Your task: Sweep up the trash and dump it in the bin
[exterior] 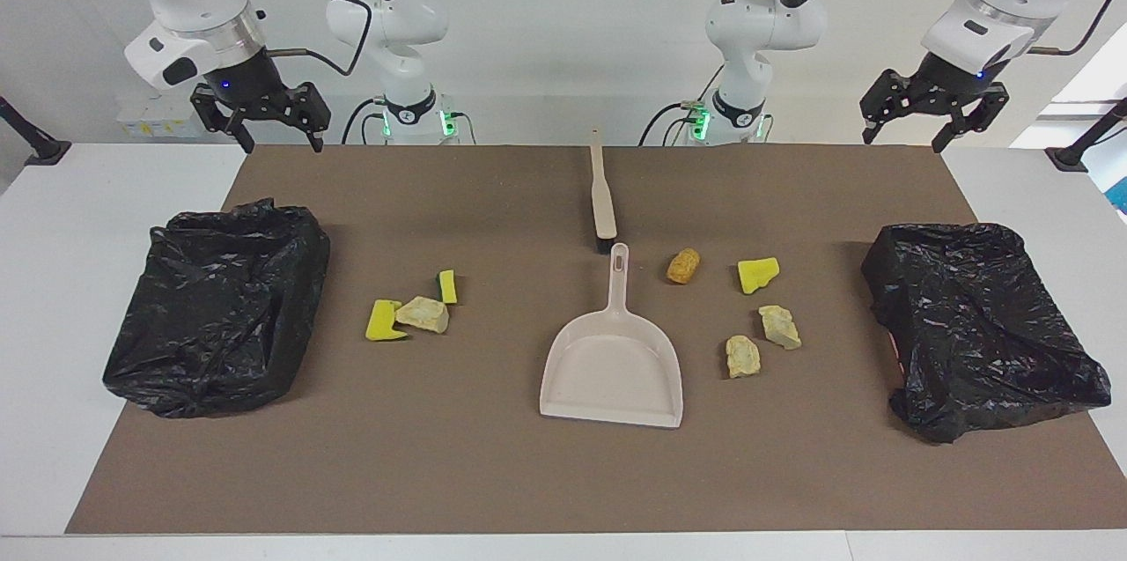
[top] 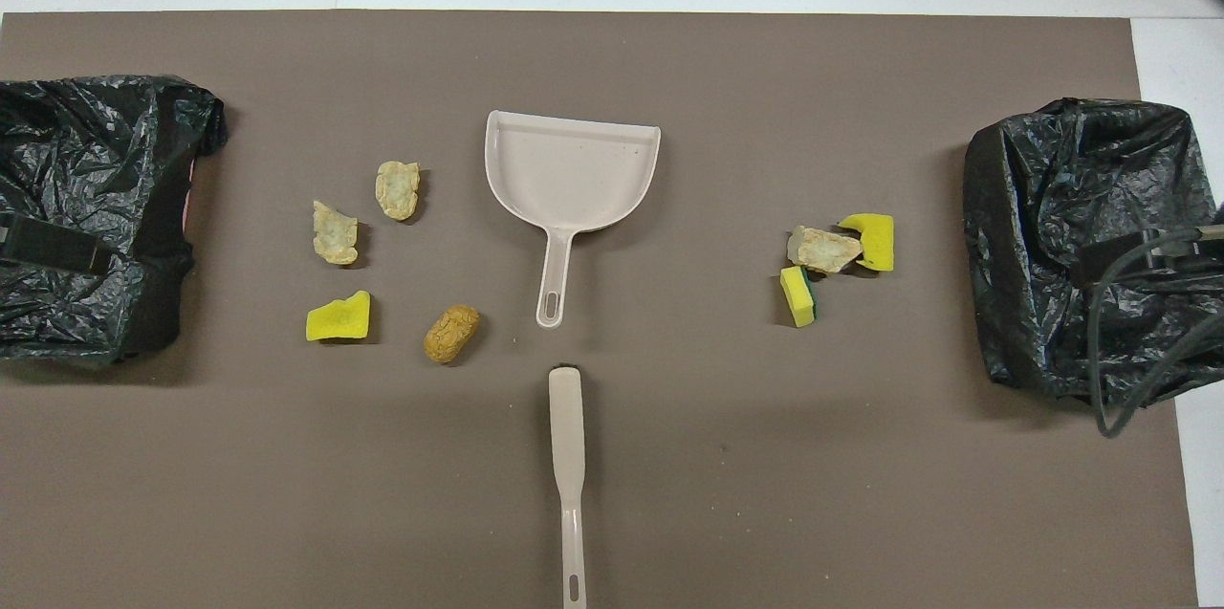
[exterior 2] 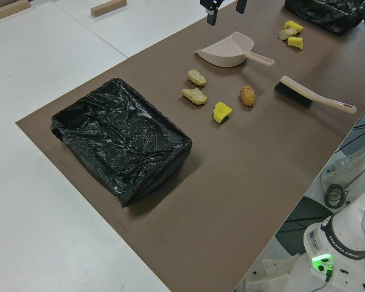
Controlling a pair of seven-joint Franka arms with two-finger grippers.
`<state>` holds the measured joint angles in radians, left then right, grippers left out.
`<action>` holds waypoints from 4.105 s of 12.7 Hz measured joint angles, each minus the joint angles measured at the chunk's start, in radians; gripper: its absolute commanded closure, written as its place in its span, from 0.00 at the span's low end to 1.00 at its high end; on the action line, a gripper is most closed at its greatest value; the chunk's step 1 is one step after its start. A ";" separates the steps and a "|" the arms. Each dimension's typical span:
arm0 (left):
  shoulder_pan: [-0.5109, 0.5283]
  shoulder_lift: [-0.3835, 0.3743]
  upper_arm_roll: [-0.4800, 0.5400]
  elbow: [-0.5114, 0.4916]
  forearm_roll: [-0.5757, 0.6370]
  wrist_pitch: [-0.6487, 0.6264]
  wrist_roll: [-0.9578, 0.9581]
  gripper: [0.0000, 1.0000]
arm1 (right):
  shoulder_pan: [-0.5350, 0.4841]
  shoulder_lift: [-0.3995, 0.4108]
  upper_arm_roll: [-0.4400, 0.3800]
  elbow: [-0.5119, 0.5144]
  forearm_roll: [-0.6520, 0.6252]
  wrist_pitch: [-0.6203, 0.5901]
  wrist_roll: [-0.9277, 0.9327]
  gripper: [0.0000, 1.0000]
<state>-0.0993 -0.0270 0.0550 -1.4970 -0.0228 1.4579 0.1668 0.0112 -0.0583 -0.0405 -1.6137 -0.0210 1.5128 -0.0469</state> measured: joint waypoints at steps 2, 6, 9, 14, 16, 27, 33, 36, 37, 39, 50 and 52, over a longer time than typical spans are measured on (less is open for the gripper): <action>0.000 0.000 -0.001 0.000 0.000 -0.001 0.000 0.00 | 0.000 0.000 0.000 0.000 0.000 0.000 0.000 0.00; 0.000 0.000 -0.001 -0.001 0.000 -0.001 0.000 0.00 | 0.000 0.000 0.000 0.000 0.000 0.000 0.000 0.00; 0.000 0.000 -0.001 -0.001 0.000 -0.001 0.000 0.00 | 0.000 0.000 0.000 0.000 0.000 0.000 0.000 0.00; 0.000 -0.001 -0.003 -0.001 0.000 0.000 0.000 0.00 | 0.000 0.000 0.000 0.000 0.000 0.000 0.000 0.00; 0.000 -0.001 -0.003 0.000 0.000 0.001 0.000 0.00 | 0.000 0.000 0.000 0.000 0.000 0.000 0.000 0.00; 0.000 -0.002 -0.004 0.000 0.000 0.001 0.000 0.00 | 0.000 0.000 0.000 0.000 0.000 0.000 0.000 0.00; 0.000 -0.003 -0.005 0.000 0.000 0.002 0.000 0.00 | 0.000 0.000 0.000 -0.001 0.000 -0.001 0.000 0.00; 0.000 -0.003 -0.005 0.000 0.000 0.002 0.000 0.00 | 0.003 0.000 0.001 -0.002 0.000 -0.001 0.000 0.00; 0.000 -0.003 -0.005 0.000 0.000 0.002 0.000 0.00 | 0.004 0.000 0.001 -0.002 0.000 -0.006 0.000 0.00; 0.000 -0.003 -0.008 0.000 0.000 0.002 0.000 0.00 | 0.004 0.000 0.001 -0.002 0.000 -0.020 0.000 0.00; -0.240 -0.076 -0.038 -0.227 -0.002 0.122 -0.161 0.00 | 0.005 -0.048 0.001 -0.002 0.000 -0.117 0.000 0.00; -0.326 -0.093 -0.042 -0.315 -0.002 0.186 -0.242 0.00 | 0.008 -0.048 0.007 -0.003 0.000 -0.112 0.000 0.00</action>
<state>-0.4252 -0.1199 0.0132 -1.8121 -0.0247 1.6434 -0.0752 0.0196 -0.1066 -0.0334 -1.6169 -0.0208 1.4006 -0.0470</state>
